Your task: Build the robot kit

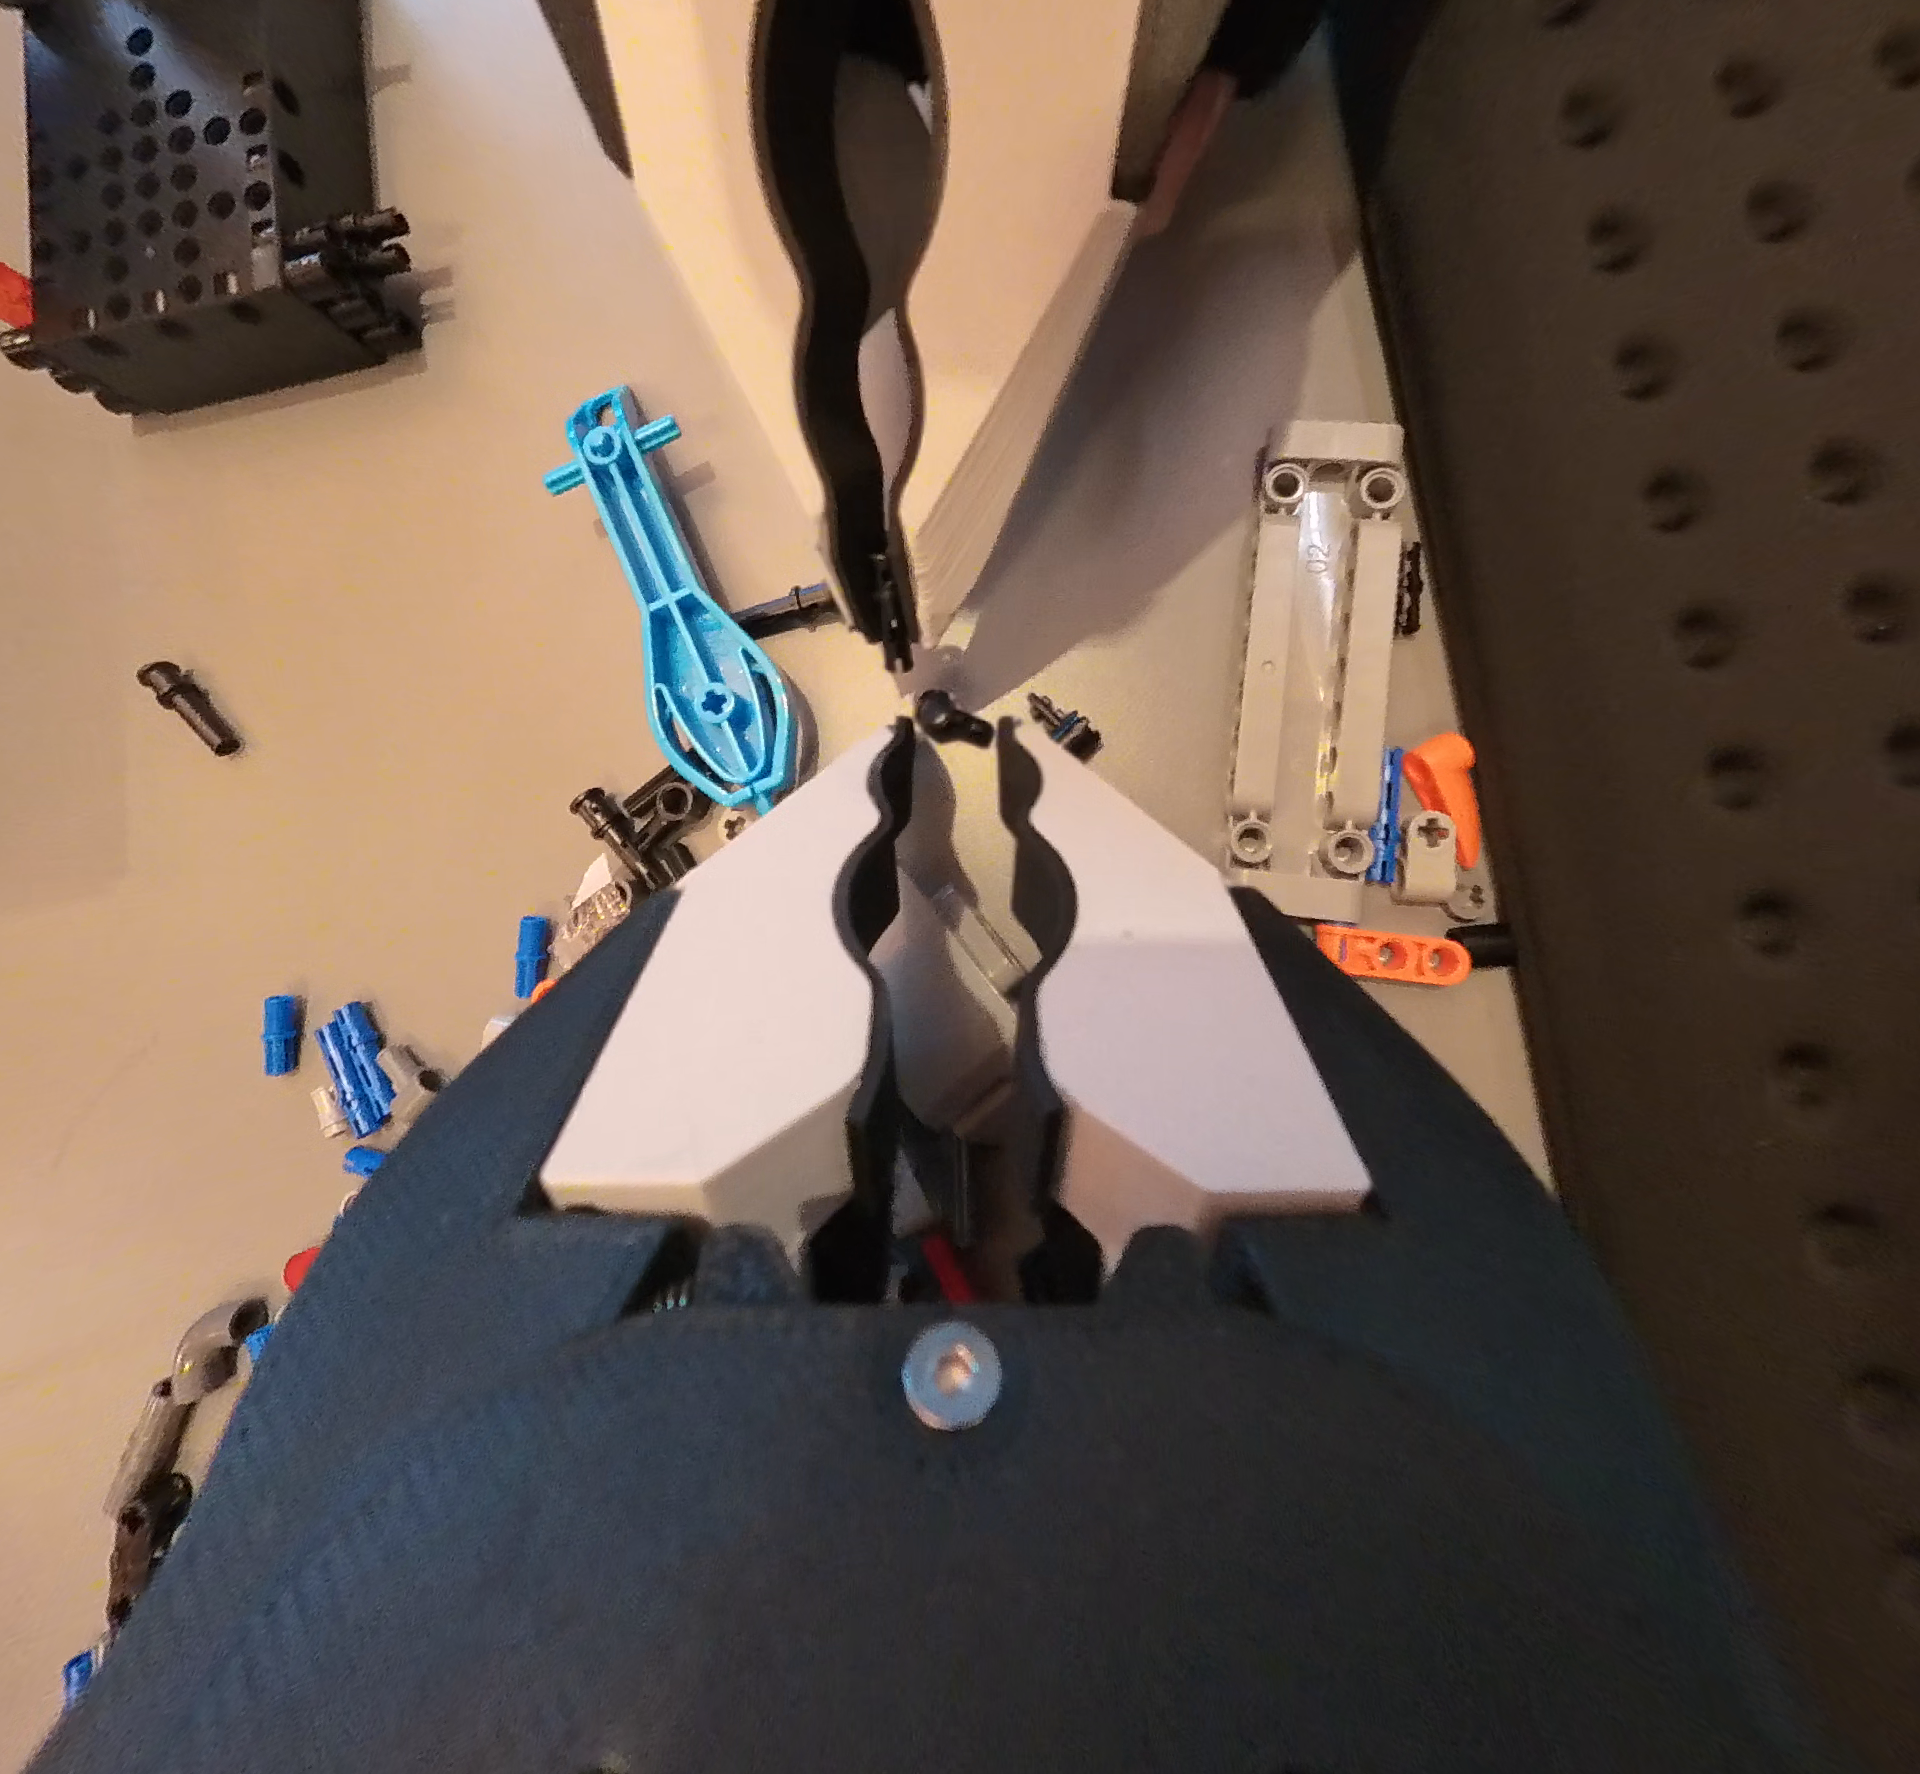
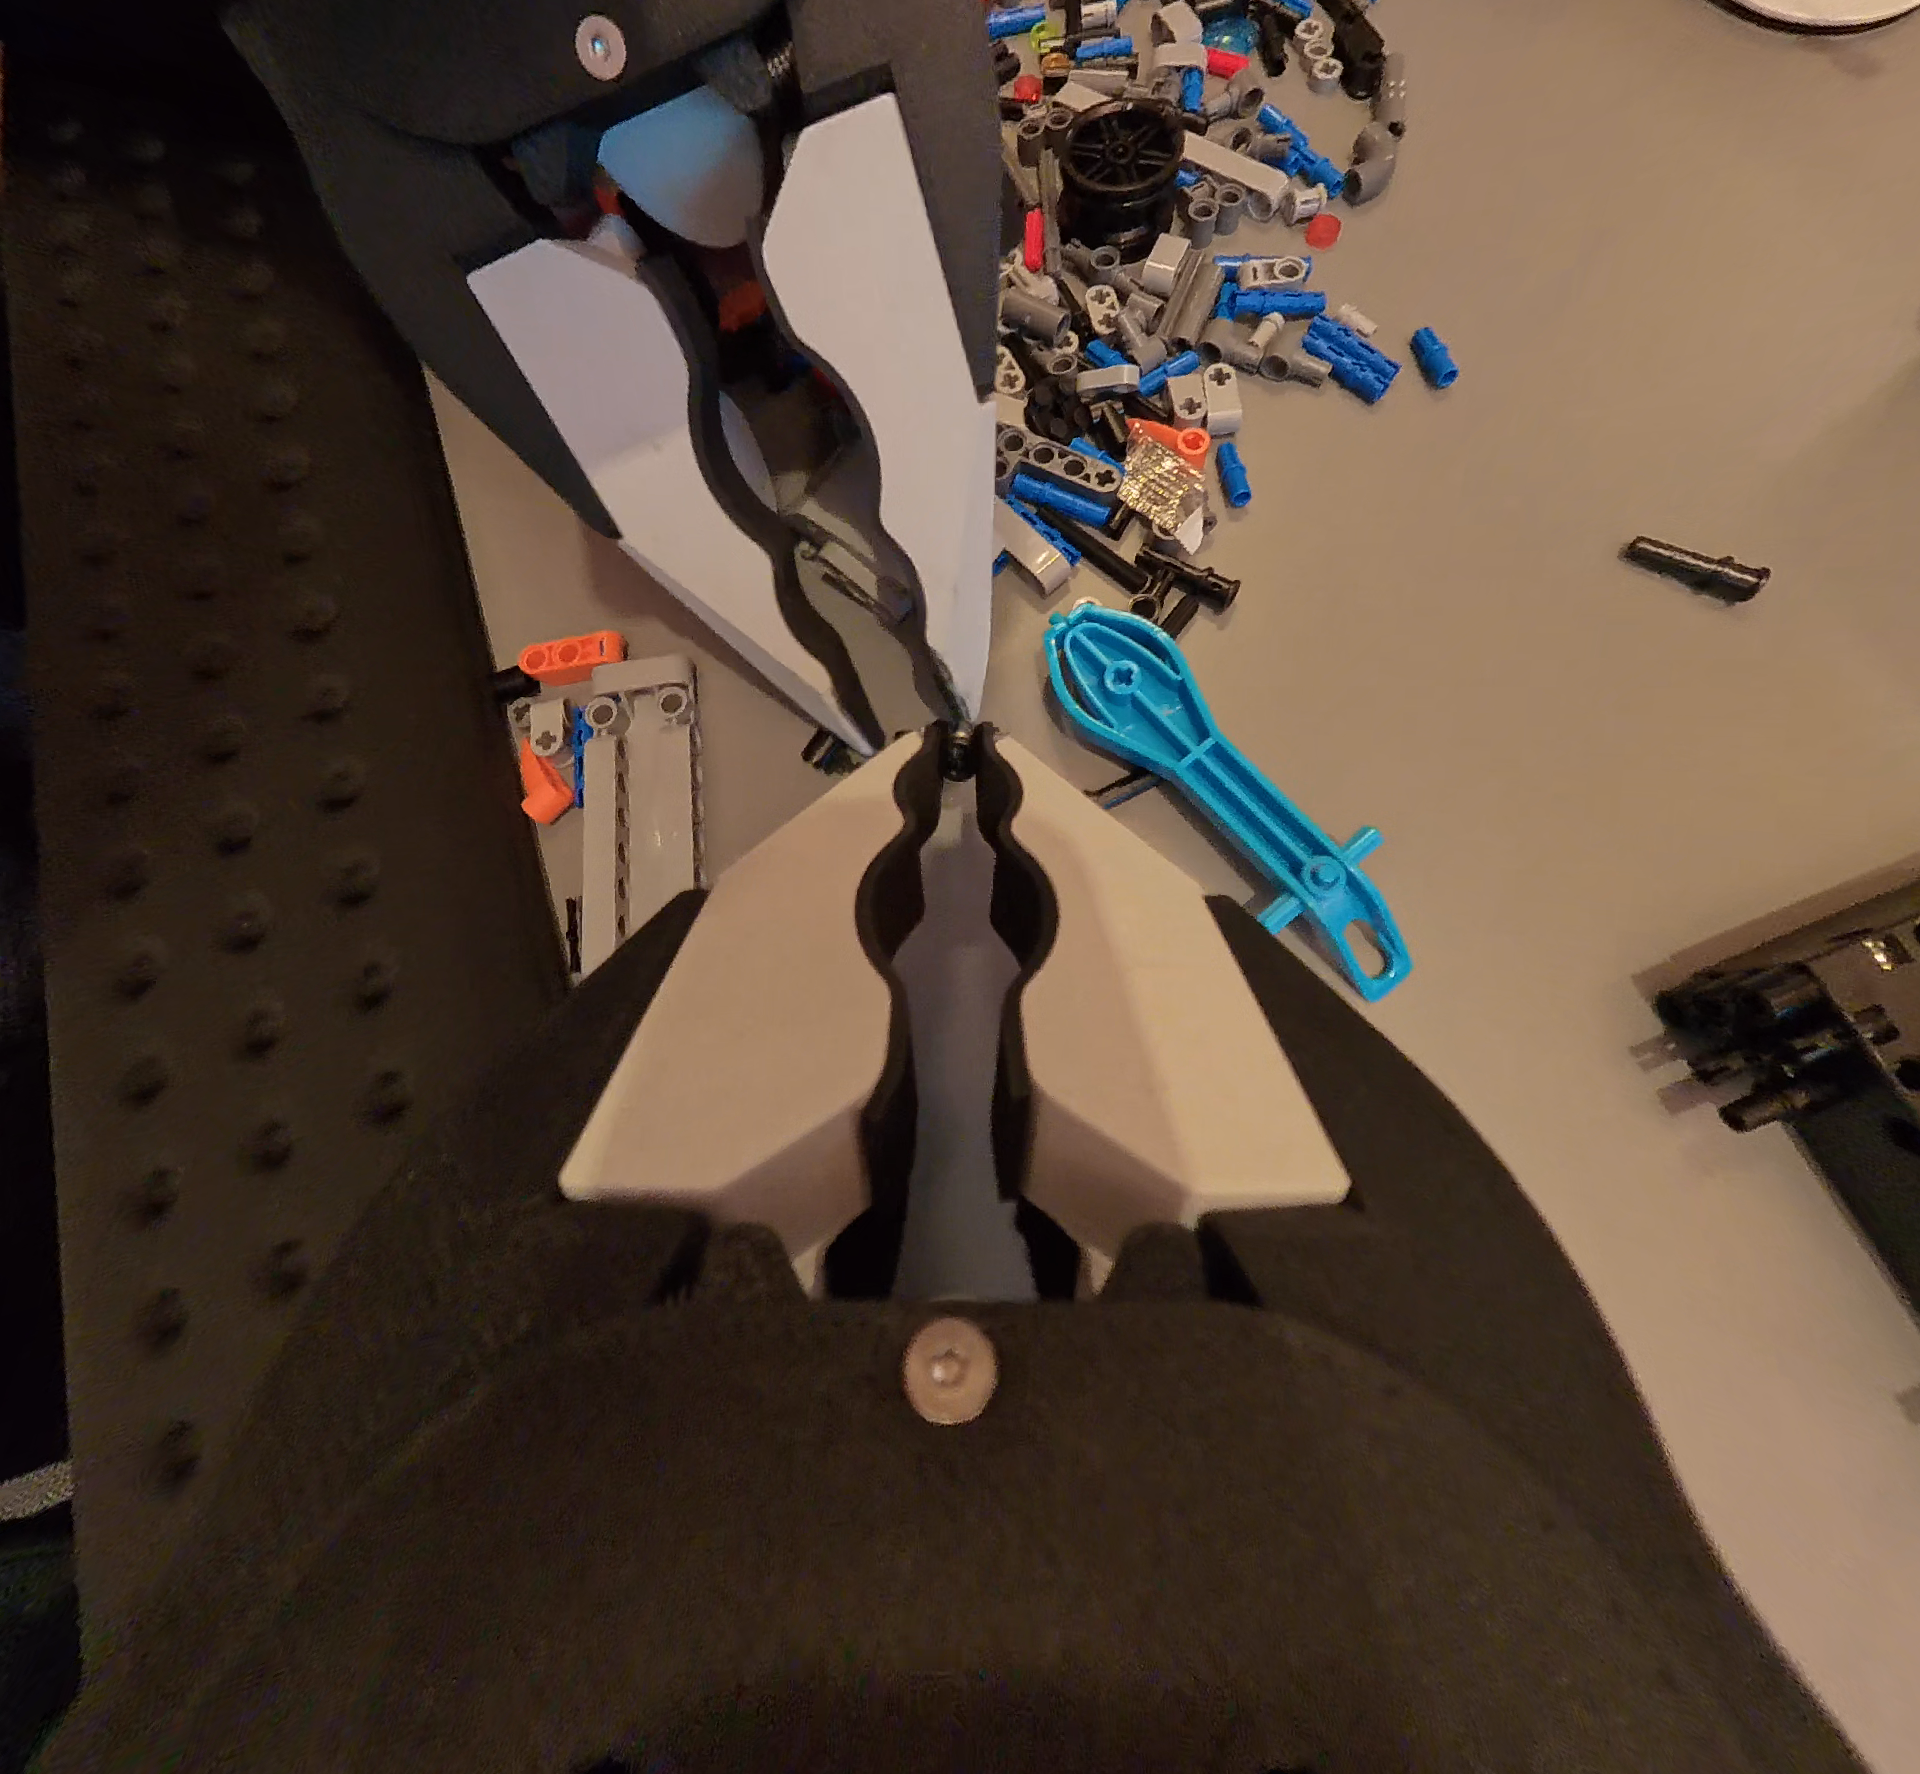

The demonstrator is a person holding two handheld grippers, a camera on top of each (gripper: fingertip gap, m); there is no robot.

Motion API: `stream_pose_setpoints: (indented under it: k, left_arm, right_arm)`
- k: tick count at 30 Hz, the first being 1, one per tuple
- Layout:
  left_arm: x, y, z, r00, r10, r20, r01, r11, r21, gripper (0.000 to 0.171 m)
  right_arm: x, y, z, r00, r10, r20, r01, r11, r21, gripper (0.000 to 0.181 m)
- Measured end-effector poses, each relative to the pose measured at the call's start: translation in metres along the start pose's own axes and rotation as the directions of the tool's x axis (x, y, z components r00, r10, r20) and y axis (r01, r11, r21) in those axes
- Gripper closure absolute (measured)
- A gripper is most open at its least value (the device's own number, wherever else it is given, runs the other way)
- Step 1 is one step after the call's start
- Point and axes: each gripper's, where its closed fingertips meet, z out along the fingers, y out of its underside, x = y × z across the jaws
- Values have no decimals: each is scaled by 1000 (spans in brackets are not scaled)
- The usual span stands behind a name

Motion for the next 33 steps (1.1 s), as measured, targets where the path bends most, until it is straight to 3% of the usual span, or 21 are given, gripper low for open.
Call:
stream_pose_setpoints:
  k: [5,14,33]
  left_arm:
    - [3,-3,3,1000,9,-12,-9,1000,3,169]
    - [0,-5,5,1000,12,-22,-11,1000,6,164]
    - [-4,-5,6,998,57,1,-57,998,4,171]
  right_arm:
    - [-4,2,3,999,-54,-4,54,998,-27,178]
    - [1,12,2,996,-73,-40,70,994,-83,178]
    - [-1,11,2,982,-174,-79,163,978,-132,178]
